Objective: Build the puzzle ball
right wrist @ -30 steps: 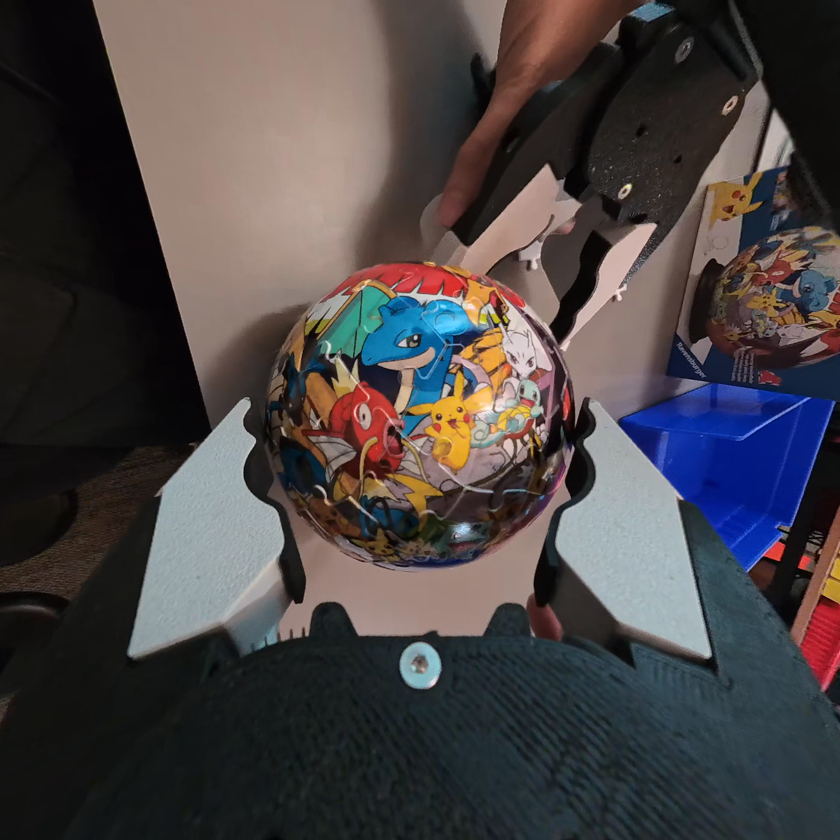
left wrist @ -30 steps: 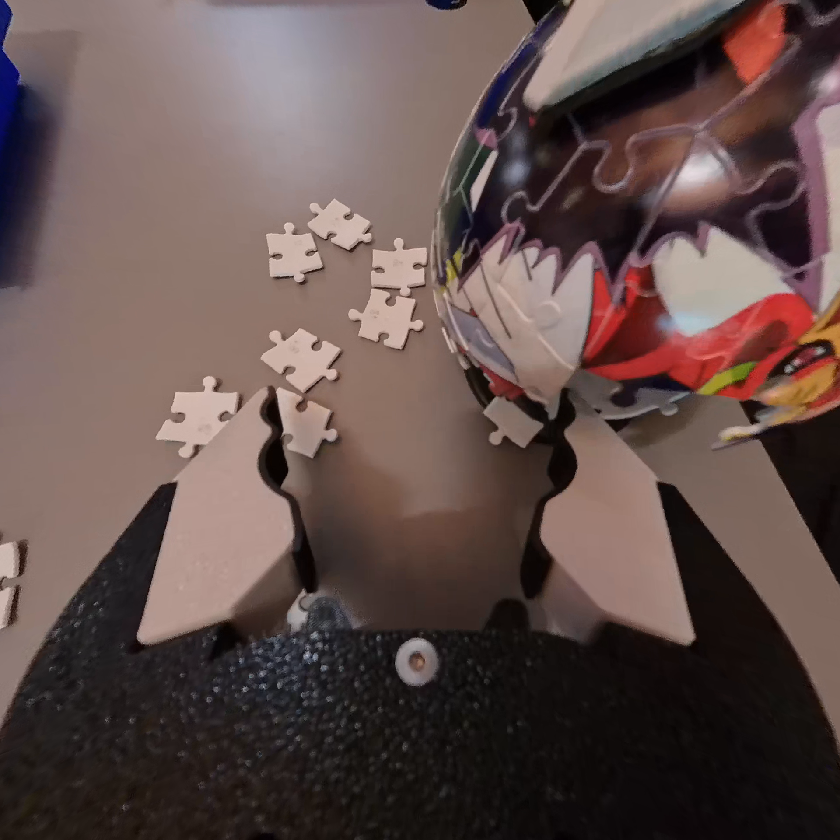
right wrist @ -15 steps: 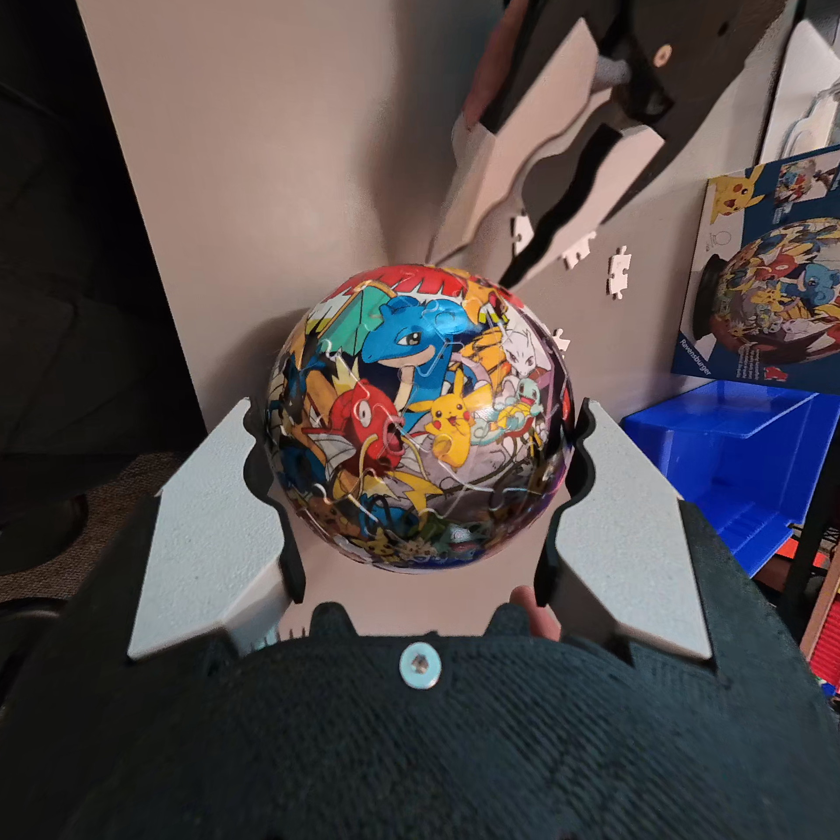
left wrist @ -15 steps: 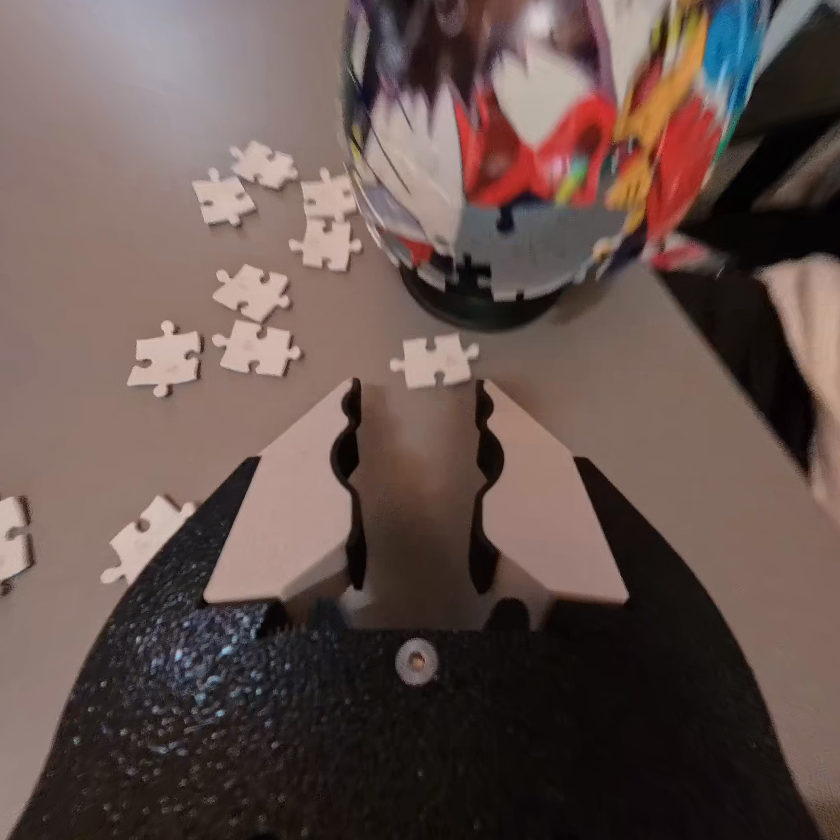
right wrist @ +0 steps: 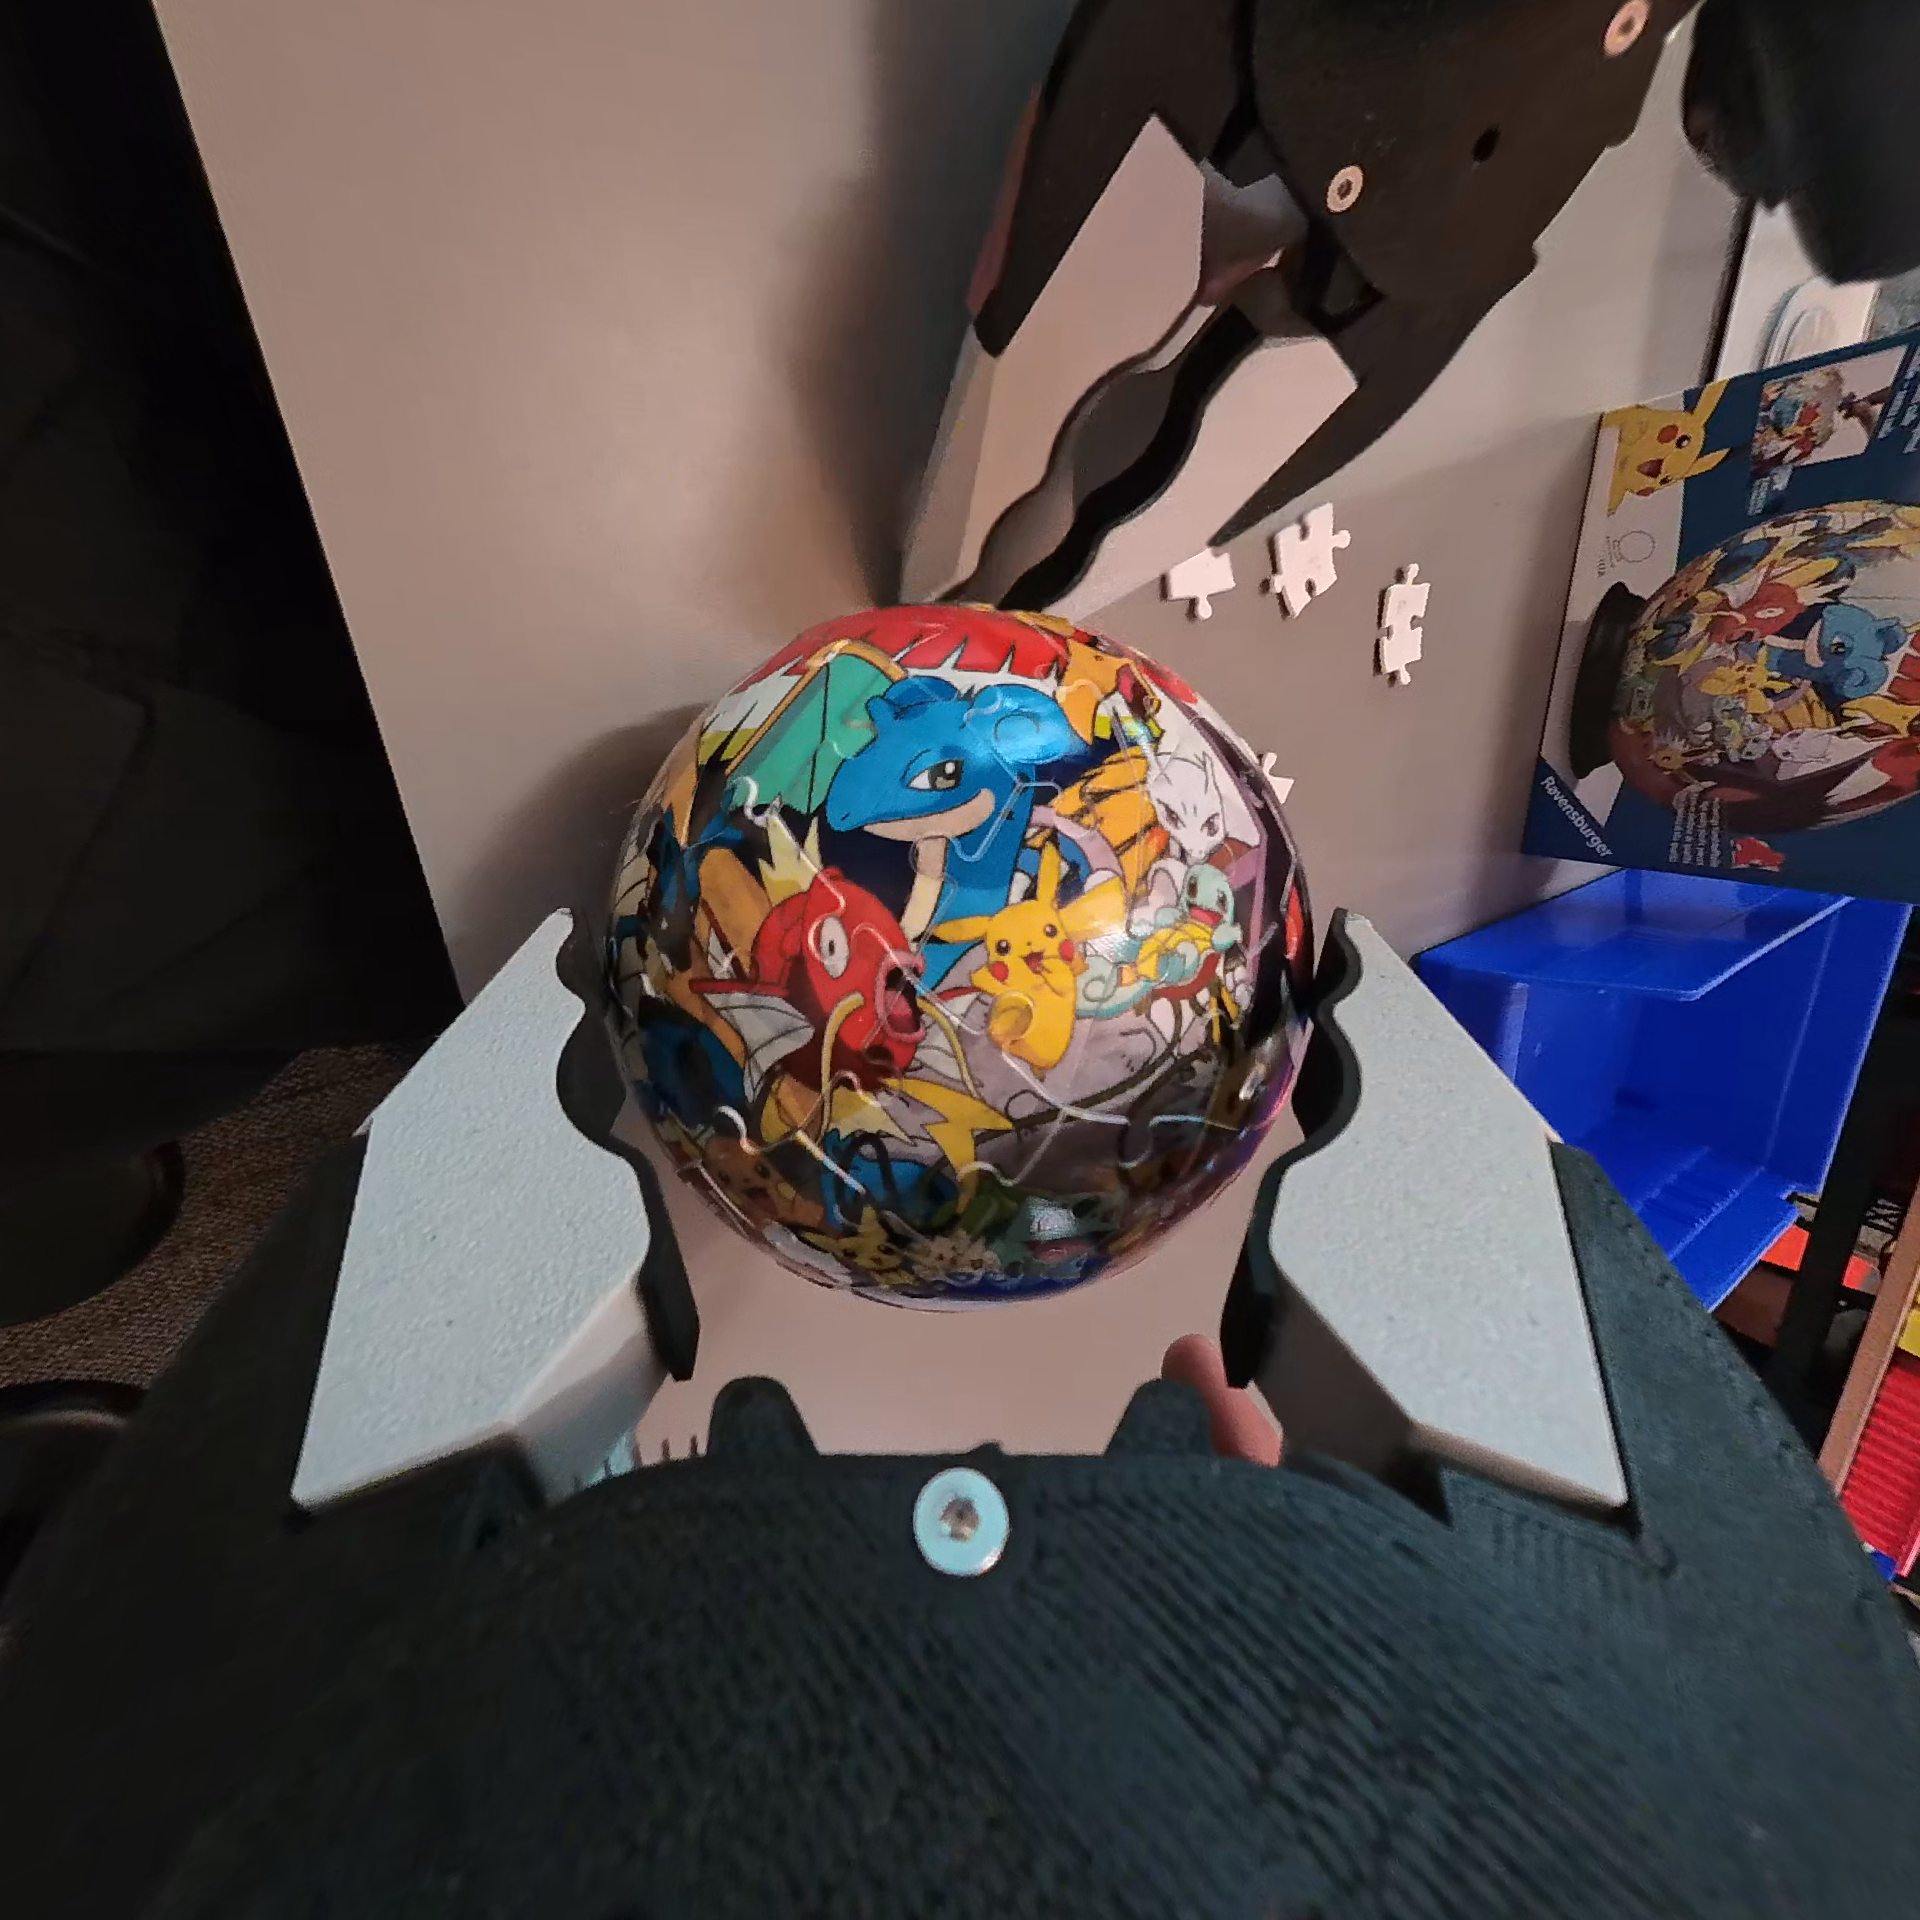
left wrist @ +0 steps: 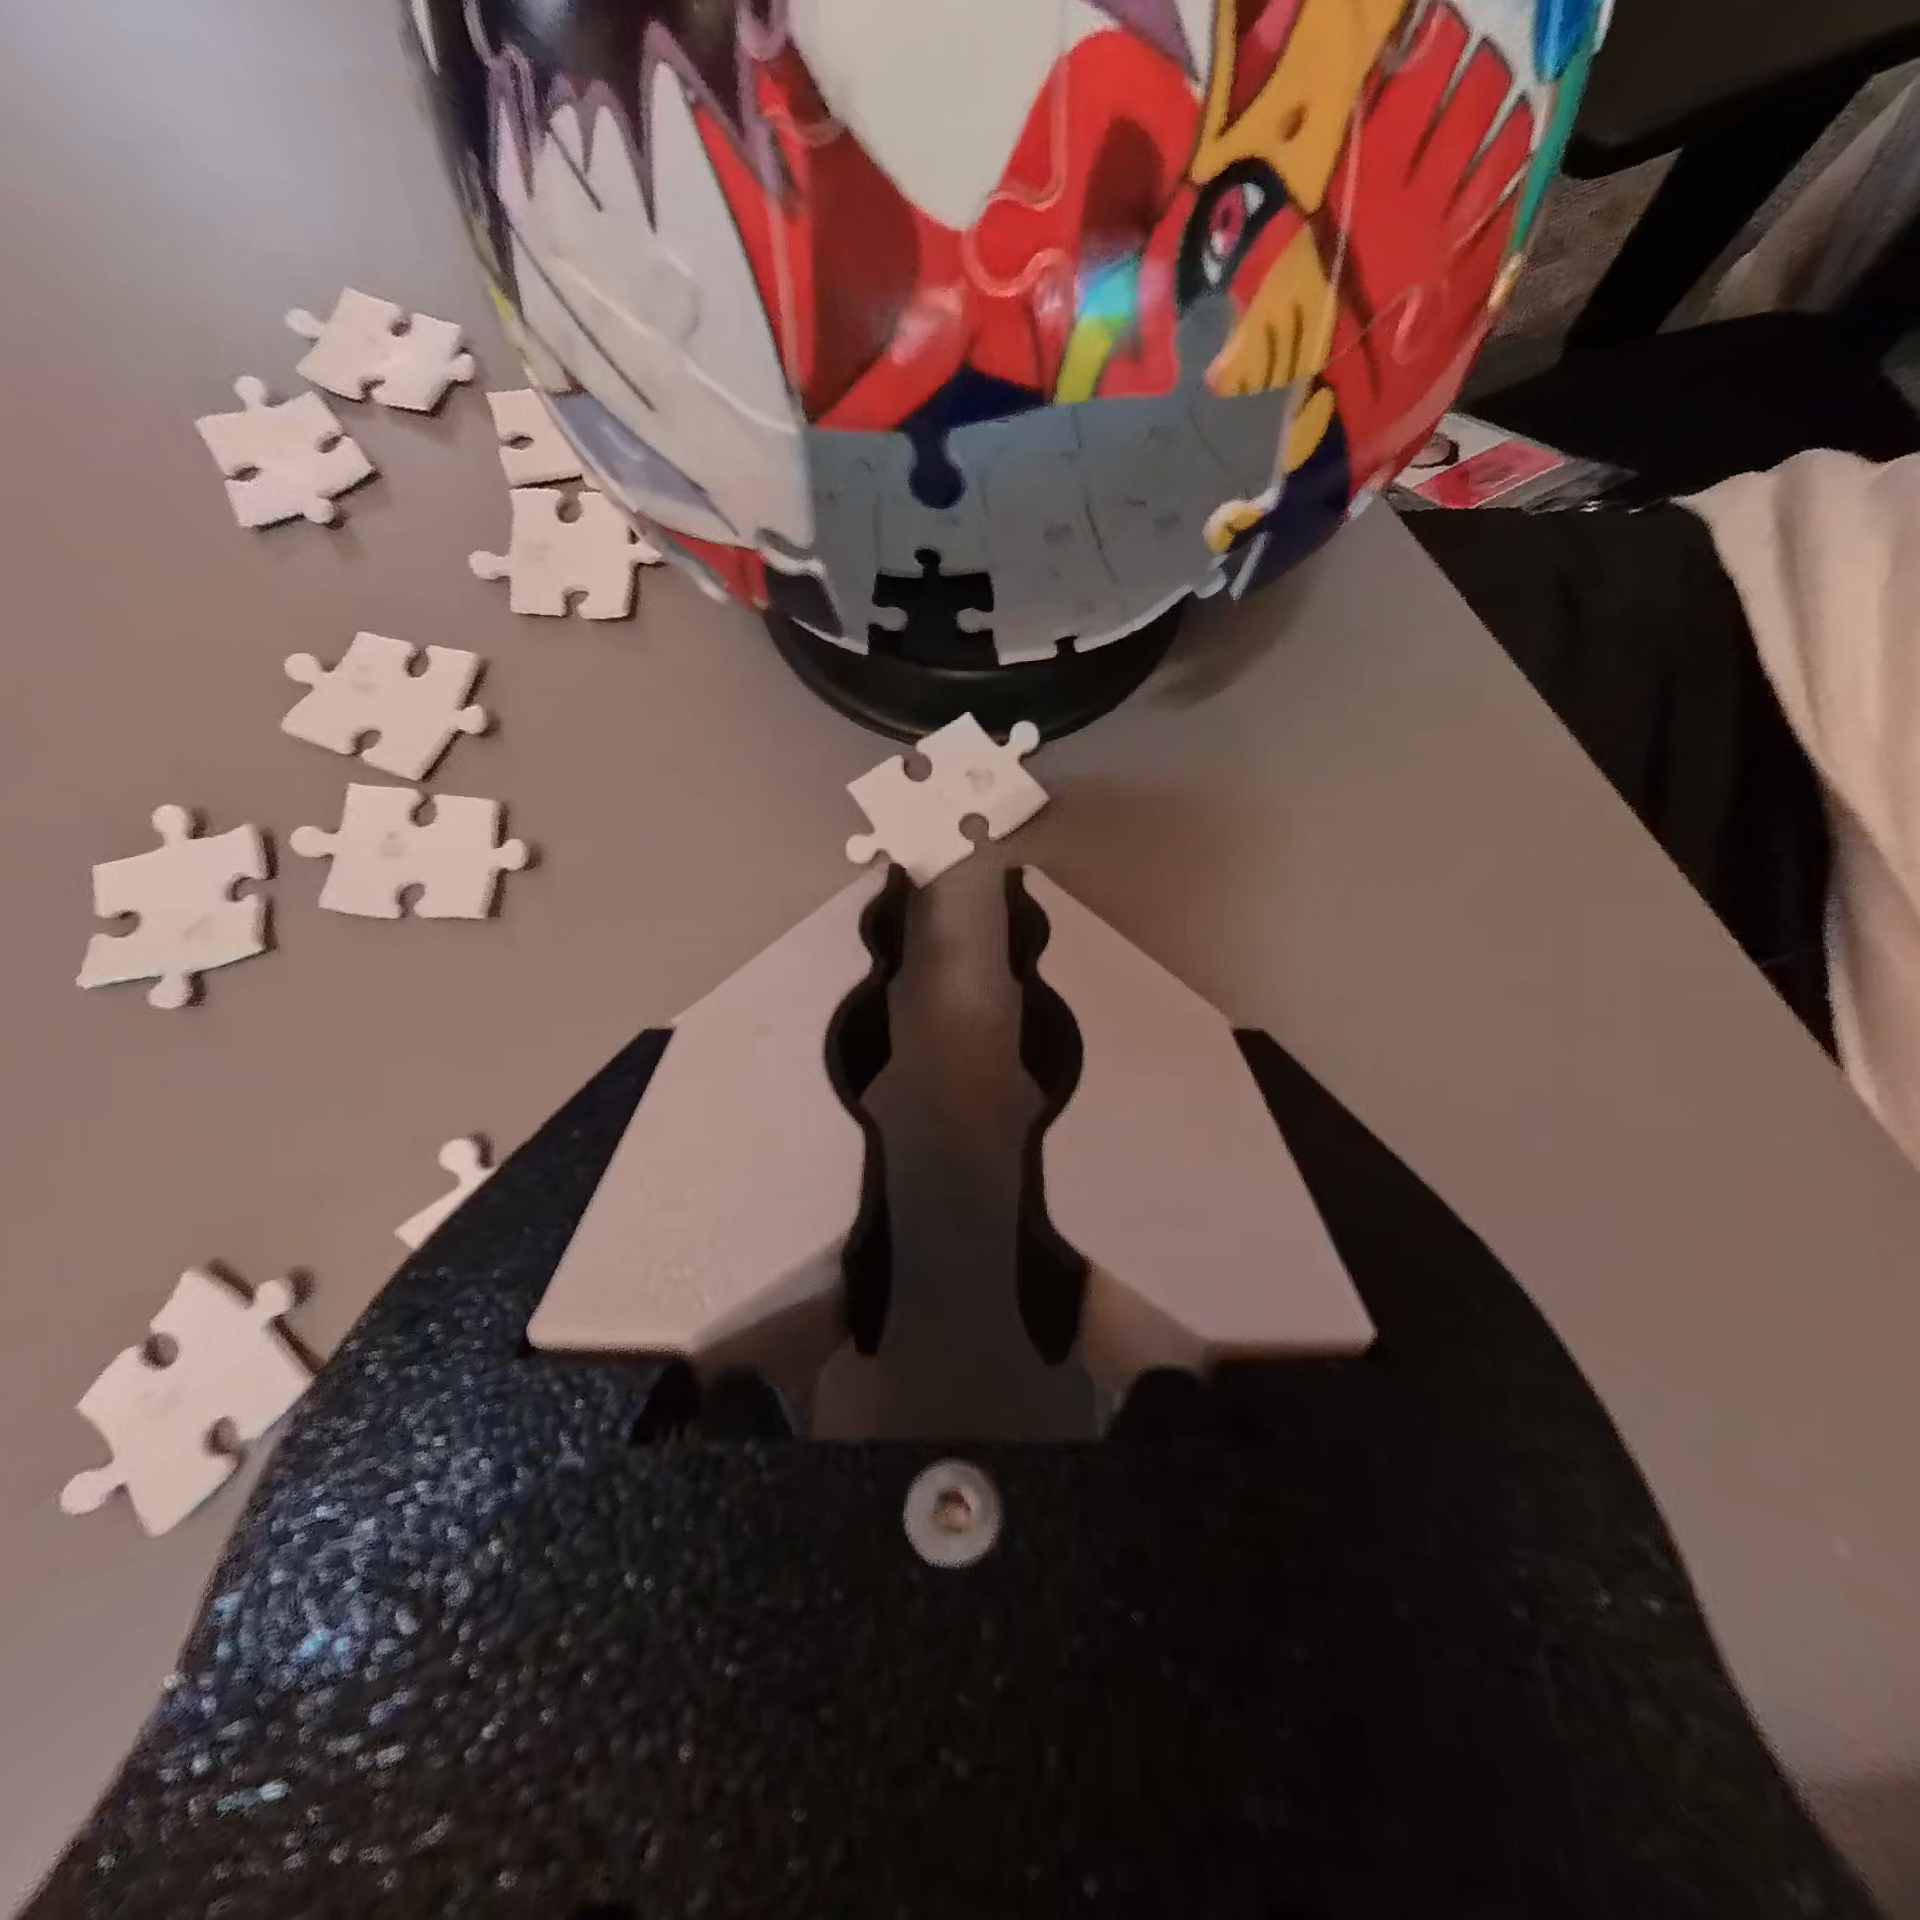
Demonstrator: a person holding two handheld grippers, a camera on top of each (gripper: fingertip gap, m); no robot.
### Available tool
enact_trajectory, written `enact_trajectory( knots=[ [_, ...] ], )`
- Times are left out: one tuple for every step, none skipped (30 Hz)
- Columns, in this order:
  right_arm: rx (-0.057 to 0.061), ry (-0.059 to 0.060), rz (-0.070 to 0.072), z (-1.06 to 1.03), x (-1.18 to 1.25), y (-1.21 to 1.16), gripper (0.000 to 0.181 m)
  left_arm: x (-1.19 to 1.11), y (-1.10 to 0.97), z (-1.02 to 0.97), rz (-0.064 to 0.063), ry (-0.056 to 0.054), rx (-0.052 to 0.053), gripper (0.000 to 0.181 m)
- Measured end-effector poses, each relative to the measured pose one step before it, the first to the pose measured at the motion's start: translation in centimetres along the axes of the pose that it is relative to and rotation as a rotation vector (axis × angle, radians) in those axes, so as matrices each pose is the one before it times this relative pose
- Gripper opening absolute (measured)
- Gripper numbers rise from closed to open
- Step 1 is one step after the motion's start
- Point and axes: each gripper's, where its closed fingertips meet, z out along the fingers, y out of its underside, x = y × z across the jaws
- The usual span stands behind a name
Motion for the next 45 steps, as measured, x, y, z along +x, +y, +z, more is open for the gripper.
enact_trajectory(
  knots=[
    [-0.0001,0.0008,-0.0006,-0.012,-0.001,0.006,0.133,0.204,-0.005,-0.045,-0.0095,0.0123,-0.0015,0.018],
    [0.0007,0.0005,0.0003,-0.001,0.0,0.002,0.133,0.152,-0.055,-0.093,-0.003,0.0095,0.0022,0.018],
    [0.0021,0.0004,0.0001,-0.001,0.009,-0.01,0.133,-0.101,-0.184,-0.123,-0.0006,-0.0063,0.0101,0.018],
    [0.0018,-0.0001,0.0003,0.005,-0.005,-0.004,0.133,-0.081,-0.246,-0.103,-0.0021,-0.0056,0.0139,0.019],
    [0.001,-0.0003,0.0001,-0.003,0.007,0.002,0.133,0.06,-0.255,-0.109,-0.0017,0.0037,0.0138,0.02],
    [0.0005,-0.0002,0.0002,0.009,0.003,-0.009,0.133,-0.066,-0.185,-0.082,0.0026,-0.0045,0.0104,0.019],
    [0.0003,-0.0003,-0.0003,0.002,-0.002,-0.004,0.133,-0.204,-0.065,-0.098,0.0089,-0.0136,0.0036,0.02],
    [0.0002,-0.0002,0.0,-0.002,0.013,0.001,0.133,-0.21,0.031,-0.109,0.0148,-0.0144,-0.001,0.021],
    [0.0006,0.0,0.0002,0.004,-0.001,-0.008,0.133,-0.287,0.085,-0.106,0.0232,-0.0196,-0.0023,0.022],
    [0.0008,0.0001,0.0001,0.005,0.003,-0.002,0.133,-0.429,0.152,-0.043,0.031,-0.031,-0.0048,0.023],
    [0.0006,-0.0001,0.0001,0.004,-0.002,-0.008,0.133,-0.425,0.196,0.032,0.0308,-0.0328,-0.0071,0.025],
    [-0.0002,-0.0003,-0.0001,-0.002,0.0,0.012,0.133,-0.291,0.169,0.127,0.016,-0.0238,-0.0072,0.026],
    [-0.0005,-0.0006,0.0003,0.001,0.007,-0.01,0.133,0.024,0.203,0.187,-0.0032,-0.001,-0.011,0.027],
    [-0.0007,-0.0007,0.0003,0.006,0.005,0.005,0.133,0.25,0.215,0.205,-0.0154,0.017,-0.0147,0.027],
    [-0.001,-0.0004,0.0,0.005,0.007,-0.001,0.133,0.256,-0.092,0.119,-0.0184,0.018,0.0016,0.025],
    [-0.0008,-0.0001,0.0002,0.0,0.002,0.0,0.133,0.178,-0.095,0.098,-0.0111,0.0112,-0.0003,0.025],
    [0.0001,0.0002,0.0005,0.0,0.002,0.008,0.133,0.141,-0.047,0.124,-0.0051,0.0059,-0.0037,0.025],
    [0.0007,0.0005,0.0001,-0.001,-0.002,-0.007,0.133,0.228,-0.105,0.12,-0.0033,0.0096,0.0002,0.026],
    [0.0004,0.0009,0.0005,-0.004,0.004,0.006,0.133,0.225,-0.14,0.145,-0.0047,0.0097,0.0022,0.028],
    [0.0,0.0008,0.0014,-0.001,0.004,0.009,0.133,0.126,-0.127,0.145,-0.0075,0.0049,0.0011,0.031],
    [0.0006,0.0008,0.0012,0.009,0.015,-0.002,0.133,0.08,-0.079,0.1,-0.0083,0.0032,-0.0015,0.034],
    [0.0003,0.0006,0.0008,0.002,0.005,0.005,0.133,0.086,-0.006,0.008,-0.007,0.0062,-0.0017,0.035],
    [0.0002,0.0007,0.0008,-0.006,0.009,-0.006,0.133,0.051,0.008,-0.101,-0.0076,0.0059,0.0023,0.036],
    [0.0004,0.0009,0.0004,0.01,0.009,0.006,0.133,-0.051,-0.015,-0.158,-0.0104,0.0008,0.0068,0.035],
    [0.0009,0.0007,0.0003,0.006,0.008,-0.012,0.133,-0.02,-0.01,-0.2,-0.0111,0.0042,0.0087,0.033],
    [0.0008,0.0002,0.0005,0.004,0.007,0.008,0.133,0.032,0.037,-0.163,-0.0104,0.0073,0.0064,0.029],
    [0.0008,-0.0003,0.0002,-0.003,0.003,-0.004,0.133,0.036,0.103,-0.107,-0.0082,0.0061,-0.0001,0.024],
    [0.0004,-0.0006,-0.0001,0.0,0.006,-0.01,0.133,0.049,0.156,-0.032,-0.0027,0.0053,-0.0048,0.021],
    [-0.0007,-0.0001,-0.0007,0.008,0.01,0.019,0.133,-0.039,0.134,0.013,0.0054,-0.0014,-0.0049,0.02],
    [-0.0014,0.0008,-0.0007,0.015,0.039,0.024,0.133,-0.111,0.102,0.031,0.0086,-0.008,-0.0045,0.019],
    [-0.0001,-0.0003,0.0008,0.01,0.009,0.006,0.133,-0.079,0.083,0.028,0.0042,-0.0056,-0.0053,0.019],
    [0.0003,-0.0002,0.0011,0.005,0.014,-0.003,0.133,-0.019,0.017,0.024,-0.0002,-0.0015,-0.0015,0.019],
    [0.0,0.0006,0.0006,0.006,0.012,-0.003,0.133,0.05,-0.002,-0.024,-0.0021,0.003,0.0013,0.018],
    [0.0,0.001,0.0002,0.008,0.011,0.011,0.133,0.085,0.04,-0.031,-0.006,0.0066,0.0,0.017],
    [0.0002,0.0009,0.0004,-0.004,-0.001,-0.009,0.133,0.103,0.044,-0.009,-0.0087,0.0071,-0.0015,0.016],
    [0.0003,0.001,0.0003,0.005,-0.002,0.001,0.133,0.183,0.021,-0.028,-0.0077,0.0118,0.0001,0.016],
    [0.0003,0.0009,0.0,-0.004,0.005,-0.001,0.133,0.333,-0.002,-0.028,-0.0077,0.0204,0.0012,0.016],
    [-0.0002,0.0009,-0.0003,-0.004,-0.01,0.0,0.133,0.283,-0.003,-0.035,-0.0054,0.0174,0.0023,0.016],
    [-0.0005,0.0007,0.0,-0.009,0.001,0.009,0.133,-0.021,-0.043,-0.064,-0.0021,-0.0015,0.0041,0.017],
    [0.0,0.0005,-0.0002,0.001,0.004,-0.009,0.133,-0.121,-0.013,-0.075,0.0004,-0.0073,0.0031,0.017],
    [0.0001,0.0005,-0.0006,-0.003,-0.006,0.015,0.132,-0.014,0.001,-0.081,0.0003,-0.0006,0.0021,0.016],
    [-0.0006,0.0006,-0.0012,-0.01,0.008,0.011,0.133,0.024,0.006,-0.092,-0.0006,0.0011,0.0028,0.016],
    [0.0002,0.0007,-0.001,-0.007,-0.012,0.007,0.132,-0.023,0.014,-0.094,0.0,-0.0015,0.0018,0.016],
    [0.0013,0.0006,0.0004,-0.006,0.007,-0.009,0.132,-0.053,0.015,-0.107,0.0016,-0.0034,0.0015,0.016],
    [0.0013,0.0005,0.0011,0.008,0.006,0.001,0.132,-0.063,0.021,-0.128,0.0047,-0.0041,0.0016,0.016]
  ],
)
